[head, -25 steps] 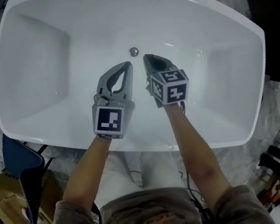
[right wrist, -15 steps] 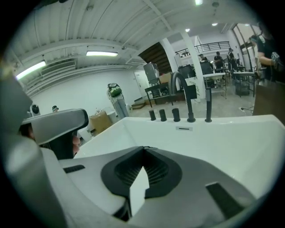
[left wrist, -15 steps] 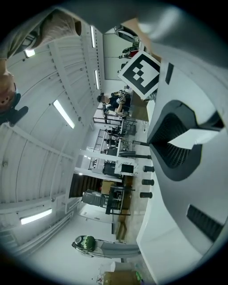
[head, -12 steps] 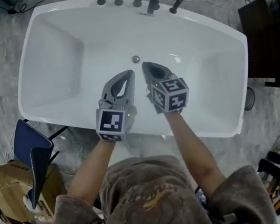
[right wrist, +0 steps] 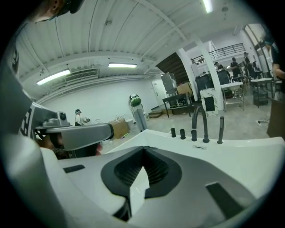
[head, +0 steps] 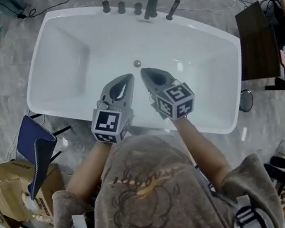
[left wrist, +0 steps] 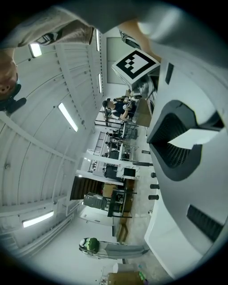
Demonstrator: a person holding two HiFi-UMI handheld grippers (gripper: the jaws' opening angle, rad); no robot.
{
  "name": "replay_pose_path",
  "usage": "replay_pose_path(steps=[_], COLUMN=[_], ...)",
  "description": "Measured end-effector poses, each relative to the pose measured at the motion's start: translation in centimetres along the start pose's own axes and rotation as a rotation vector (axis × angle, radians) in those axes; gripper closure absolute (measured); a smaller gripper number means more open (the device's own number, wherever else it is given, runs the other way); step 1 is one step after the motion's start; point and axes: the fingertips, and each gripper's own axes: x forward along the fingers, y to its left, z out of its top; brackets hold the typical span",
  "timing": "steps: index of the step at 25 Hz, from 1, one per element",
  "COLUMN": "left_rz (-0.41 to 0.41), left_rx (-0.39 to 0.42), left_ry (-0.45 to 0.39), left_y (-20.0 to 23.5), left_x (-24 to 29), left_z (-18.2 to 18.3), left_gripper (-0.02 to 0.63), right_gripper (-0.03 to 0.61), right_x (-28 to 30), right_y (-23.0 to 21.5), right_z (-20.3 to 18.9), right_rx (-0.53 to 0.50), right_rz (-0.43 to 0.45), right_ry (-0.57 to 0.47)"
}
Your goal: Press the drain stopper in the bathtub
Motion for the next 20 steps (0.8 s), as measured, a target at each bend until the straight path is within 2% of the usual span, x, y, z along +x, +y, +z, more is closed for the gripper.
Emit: replay_pose_path(steps=[11,16,20], left_rz=[-0.104,-0.158,-0.179], left_rx=[0.052,0.103,0.111], left_ry=[-0.007,-0.043,-0.068], left_y=[-4.3,-6.2,-6.6], left_x=[-3.6,-5.0,-5.5], left_z=[2.2,3.2,4.1], left_gripper=[0.604,0.604,0.604], right_gripper=[0.58,0.58,0.58], right_x=[-6.7,-9.8,-11.1], right_y=[5.8,7.6,8.5], right_z=[2.9,4.6,5.8], right_rx=[-0.134,-0.161,-0.178], right_rz=[0.207,0.267,0.31], right_ry=[-0.079,-0.167,-0.229])
